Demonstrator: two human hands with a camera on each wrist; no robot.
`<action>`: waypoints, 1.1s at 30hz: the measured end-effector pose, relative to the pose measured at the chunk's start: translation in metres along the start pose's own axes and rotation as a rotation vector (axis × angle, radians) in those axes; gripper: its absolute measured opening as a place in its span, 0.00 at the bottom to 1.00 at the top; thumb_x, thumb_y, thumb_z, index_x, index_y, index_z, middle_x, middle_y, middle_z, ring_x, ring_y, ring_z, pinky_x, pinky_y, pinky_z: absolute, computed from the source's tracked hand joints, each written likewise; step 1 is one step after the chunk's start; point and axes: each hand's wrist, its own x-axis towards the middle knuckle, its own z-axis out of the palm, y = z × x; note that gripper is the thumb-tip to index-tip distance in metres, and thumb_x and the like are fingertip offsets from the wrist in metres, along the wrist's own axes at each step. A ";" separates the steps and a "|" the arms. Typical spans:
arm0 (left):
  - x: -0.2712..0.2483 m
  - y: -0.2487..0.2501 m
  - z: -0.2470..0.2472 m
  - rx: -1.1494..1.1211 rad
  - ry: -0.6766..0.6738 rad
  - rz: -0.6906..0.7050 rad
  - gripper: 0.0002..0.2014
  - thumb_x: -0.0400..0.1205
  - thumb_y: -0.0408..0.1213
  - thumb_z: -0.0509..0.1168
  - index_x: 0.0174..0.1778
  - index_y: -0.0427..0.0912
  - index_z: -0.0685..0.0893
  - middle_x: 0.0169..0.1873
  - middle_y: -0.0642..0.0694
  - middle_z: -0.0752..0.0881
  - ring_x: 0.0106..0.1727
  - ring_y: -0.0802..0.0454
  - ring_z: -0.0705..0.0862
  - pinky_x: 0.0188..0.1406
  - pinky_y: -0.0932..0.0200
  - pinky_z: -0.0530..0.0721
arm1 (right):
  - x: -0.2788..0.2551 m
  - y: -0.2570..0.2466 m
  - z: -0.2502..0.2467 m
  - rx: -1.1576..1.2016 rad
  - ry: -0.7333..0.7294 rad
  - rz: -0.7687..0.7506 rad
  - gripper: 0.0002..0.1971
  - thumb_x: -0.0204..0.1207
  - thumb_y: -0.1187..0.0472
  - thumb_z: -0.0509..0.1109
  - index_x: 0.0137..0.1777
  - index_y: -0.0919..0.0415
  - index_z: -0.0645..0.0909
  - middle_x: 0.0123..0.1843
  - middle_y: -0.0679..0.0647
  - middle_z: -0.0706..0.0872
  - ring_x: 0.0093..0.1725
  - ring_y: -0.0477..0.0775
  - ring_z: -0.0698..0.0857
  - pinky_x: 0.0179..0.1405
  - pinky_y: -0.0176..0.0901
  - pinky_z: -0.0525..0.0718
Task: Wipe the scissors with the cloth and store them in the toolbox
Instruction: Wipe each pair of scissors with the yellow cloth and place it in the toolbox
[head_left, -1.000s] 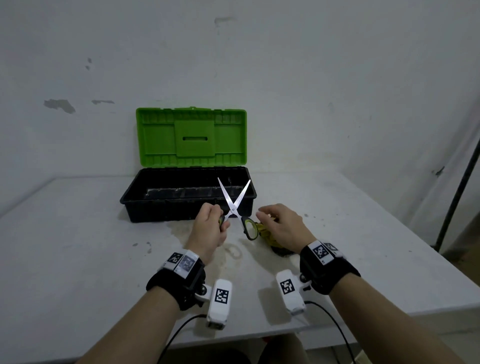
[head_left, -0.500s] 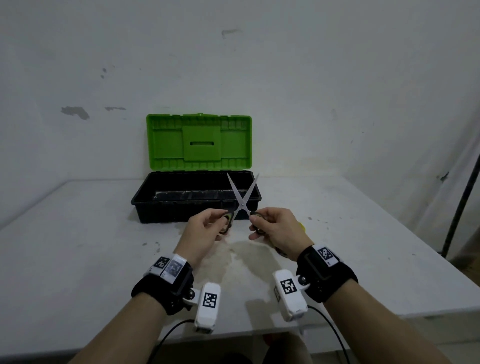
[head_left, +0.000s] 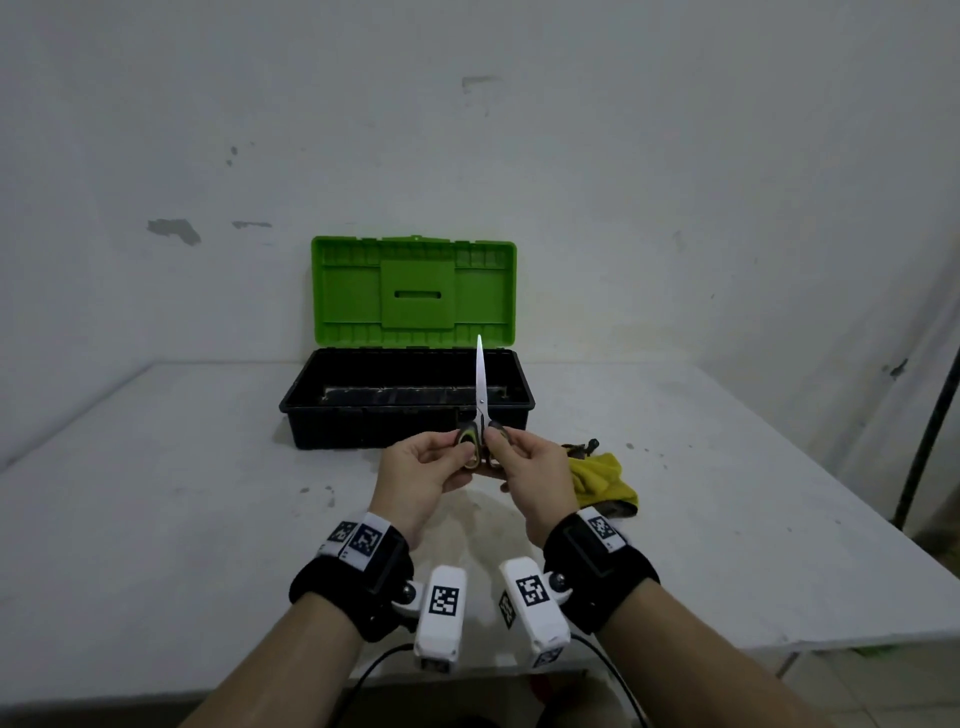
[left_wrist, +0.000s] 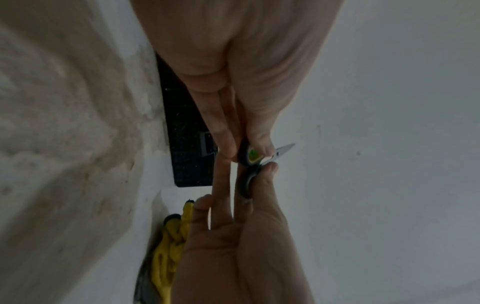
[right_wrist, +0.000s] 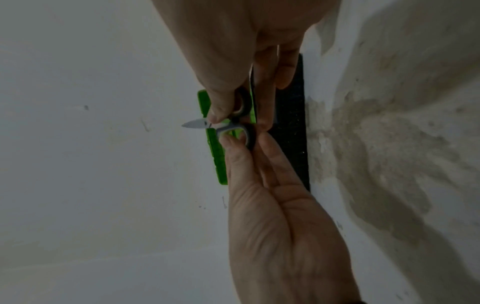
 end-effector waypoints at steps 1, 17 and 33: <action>-0.001 -0.002 0.000 -0.020 0.017 -0.008 0.07 0.78 0.27 0.75 0.51 0.35 0.90 0.44 0.39 0.93 0.45 0.49 0.92 0.42 0.62 0.90 | 0.002 0.002 0.001 -0.042 0.011 -0.006 0.04 0.81 0.64 0.70 0.50 0.64 0.86 0.33 0.48 0.91 0.30 0.38 0.87 0.27 0.28 0.80; 0.076 0.062 -0.066 0.069 0.037 0.026 0.08 0.81 0.31 0.72 0.55 0.36 0.88 0.44 0.43 0.92 0.42 0.52 0.90 0.40 0.64 0.89 | 0.086 -0.030 0.081 -0.822 0.003 -0.224 0.20 0.71 0.51 0.77 0.24 0.62 0.80 0.19 0.50 0.76 0.20 0.43 0.73 0.17 0.28 0.68; 0.189 0.010 -0.214 0.317 0.052 -0.148 0.20 0.83 0.58 0.57 0.62 0.57 0.89 0.67 0.44 0.87 0.69 0.44 0.83 0.76 0.41 0.74 | 0.209 0.021 0.219 -1.350 -0.403 0.078 0.21 0.72 0.43 0.76 0.33 0.60 0.77 0.36 0.54 0.84 0.38 0.56 0.84 0.38 0.42 0.83</action>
